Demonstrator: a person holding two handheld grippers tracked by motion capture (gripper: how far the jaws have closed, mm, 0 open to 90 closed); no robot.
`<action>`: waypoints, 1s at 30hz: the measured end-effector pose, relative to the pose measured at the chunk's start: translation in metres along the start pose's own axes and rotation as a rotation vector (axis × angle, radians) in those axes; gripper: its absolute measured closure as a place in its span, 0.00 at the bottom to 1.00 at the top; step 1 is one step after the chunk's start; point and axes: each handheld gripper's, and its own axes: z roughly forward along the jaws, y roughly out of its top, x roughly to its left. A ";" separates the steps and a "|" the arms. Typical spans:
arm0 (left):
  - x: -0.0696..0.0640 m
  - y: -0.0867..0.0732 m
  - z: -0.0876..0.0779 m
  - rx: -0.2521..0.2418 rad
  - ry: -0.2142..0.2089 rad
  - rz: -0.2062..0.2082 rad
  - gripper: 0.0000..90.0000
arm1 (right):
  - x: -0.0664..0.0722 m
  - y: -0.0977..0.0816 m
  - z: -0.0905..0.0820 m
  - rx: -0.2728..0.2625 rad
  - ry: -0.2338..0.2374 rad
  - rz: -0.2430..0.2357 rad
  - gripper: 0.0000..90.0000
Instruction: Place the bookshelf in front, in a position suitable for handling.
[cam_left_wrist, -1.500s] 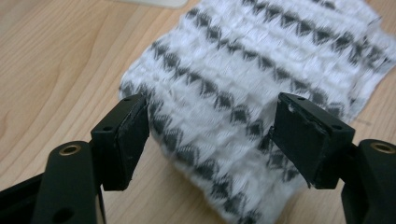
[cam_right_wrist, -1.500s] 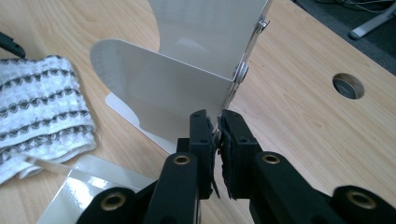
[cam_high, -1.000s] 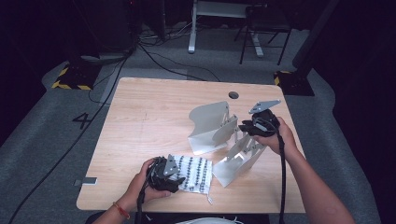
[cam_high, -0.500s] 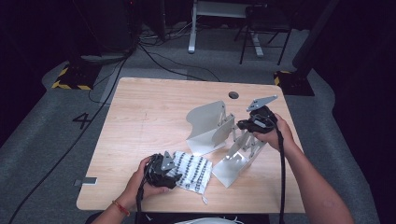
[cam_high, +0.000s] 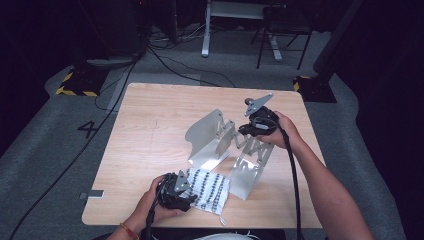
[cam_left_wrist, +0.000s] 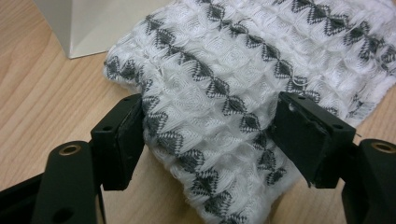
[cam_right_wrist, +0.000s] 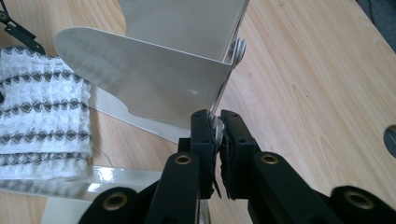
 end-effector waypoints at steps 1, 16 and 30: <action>-0.001 -0.001 0.000 -0.005 0.004 -0.004 0.30 | -0.001 0.002 0.002 0.002 0.008 -0.009 0.94; -0.006 0.000 -0.008 -0.020 0.024 0.022 0.27 | 0.000 -0.029 -0.060 -0.294 -0.107 0.076 0.73; -0.022 0.023 -0.008 -0.034 -0.039 0.073 0.22 | 0.053 -0.137 -0.077 -0.381 -0.311 0.221 0.56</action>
